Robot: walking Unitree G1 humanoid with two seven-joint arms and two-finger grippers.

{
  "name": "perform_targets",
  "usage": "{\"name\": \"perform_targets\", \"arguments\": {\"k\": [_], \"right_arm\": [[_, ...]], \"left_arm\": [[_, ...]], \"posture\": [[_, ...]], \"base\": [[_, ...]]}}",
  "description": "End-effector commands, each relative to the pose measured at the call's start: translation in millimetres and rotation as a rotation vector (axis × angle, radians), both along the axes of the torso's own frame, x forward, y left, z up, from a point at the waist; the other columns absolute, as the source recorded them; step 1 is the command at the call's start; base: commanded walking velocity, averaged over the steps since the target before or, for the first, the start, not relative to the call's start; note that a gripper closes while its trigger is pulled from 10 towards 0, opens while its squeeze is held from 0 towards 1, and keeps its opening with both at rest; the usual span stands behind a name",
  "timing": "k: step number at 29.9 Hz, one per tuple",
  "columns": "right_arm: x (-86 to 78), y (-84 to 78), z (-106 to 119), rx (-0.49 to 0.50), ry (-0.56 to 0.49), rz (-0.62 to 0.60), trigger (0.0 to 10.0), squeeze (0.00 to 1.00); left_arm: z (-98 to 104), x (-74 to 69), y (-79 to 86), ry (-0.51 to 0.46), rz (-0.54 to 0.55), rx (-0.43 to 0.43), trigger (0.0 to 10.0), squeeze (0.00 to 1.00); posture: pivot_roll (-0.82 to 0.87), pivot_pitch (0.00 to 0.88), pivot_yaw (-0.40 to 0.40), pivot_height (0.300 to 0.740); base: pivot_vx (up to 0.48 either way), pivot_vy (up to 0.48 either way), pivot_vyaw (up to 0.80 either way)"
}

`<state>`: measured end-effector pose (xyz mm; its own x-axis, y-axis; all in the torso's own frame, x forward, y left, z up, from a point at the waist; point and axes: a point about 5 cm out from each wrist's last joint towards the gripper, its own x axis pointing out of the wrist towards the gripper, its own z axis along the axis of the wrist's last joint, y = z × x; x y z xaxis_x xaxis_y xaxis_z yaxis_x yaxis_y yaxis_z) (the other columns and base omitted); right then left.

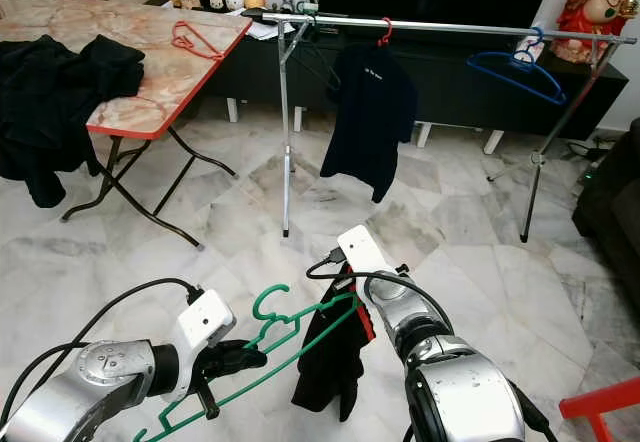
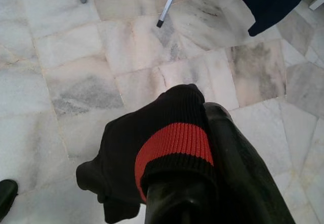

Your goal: Hang hanger

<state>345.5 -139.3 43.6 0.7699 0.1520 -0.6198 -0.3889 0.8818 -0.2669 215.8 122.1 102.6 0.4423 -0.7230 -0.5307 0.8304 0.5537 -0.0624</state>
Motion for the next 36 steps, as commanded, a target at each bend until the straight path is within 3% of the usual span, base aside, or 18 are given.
{"name": "perform_targets", "arguments": {"k": [1, 7, 17, 20, 25, 32, 36], "right_arm": [[1.1, 0.4, 1, 0.010, -0.009, -0.014, 10.0, 0.00], [4.1, 0.0, 6, 0.023, -0.025, -0.028, 10.0, 0.00], [1.9, -1.5, 3, 0.043, -0.019, -0.048, 10.0, 0.00], [0.4, -1.3, 1, 0.044, -0.013, -0.048, 10.0, 0.00], [-0.6, -0.9, -1, 0.043, -0.005, -0.052, 10.0, 0.00], [6.0, 9.6, 8, 0.069, -0.029, -0.038, 10.0, 0.00], [9.6, 10.5, 13, 0.099, -0.044, -0.058, 10.0, 0.00]], "left_arm": [[2, 5.0, 3.2, -0.037, 0.020, 0.021, 10.0, 0.00], [-6, 11.1, 13.3, -0.040, 0.107, 0.096, 10.0, 0.00], [-11, 25.4, 18.8, -0.096, 0.252, 0.080, 10.0, 0.00], [-9, 25.2, 17.4, -0.095, 0.240, 0.063, 10.0, 0.00], [-5, 11.5, 5.6, -0.034, 0.105, 0.001, 10.0, 0.00], [-7, 18.3, 4.1, -0.053, 0.121, 0.006, 10.0, 0.00], [-12, 23.1, 9.5, -0.055, 0.153, 0.064, 10.0, 0.00]], "posture": [[0.11, 0.000, -0.106, 0.740], [0.11, 0.000, -0.102, 0.740], [0.11, 0.000, -0.104, 0.740], [0.11, 0.000, -0.104, 0.740], [0.11, 0.000, -0.107, 0.740], [0.11, 0.000, -0.106, 0.740], [0.11, 0.000, -0.106, 0.740]], "base": [[0.000, 0.000, 0.00], [0.000, 0.000, 0.00], [0.000, 0.000, 0.00], [0.000, 0.000, 0.00], [0.000, 0.000, 0.00], [0.000, 0.000, 0.00], [0.000, 0.000, 0.00]]}}
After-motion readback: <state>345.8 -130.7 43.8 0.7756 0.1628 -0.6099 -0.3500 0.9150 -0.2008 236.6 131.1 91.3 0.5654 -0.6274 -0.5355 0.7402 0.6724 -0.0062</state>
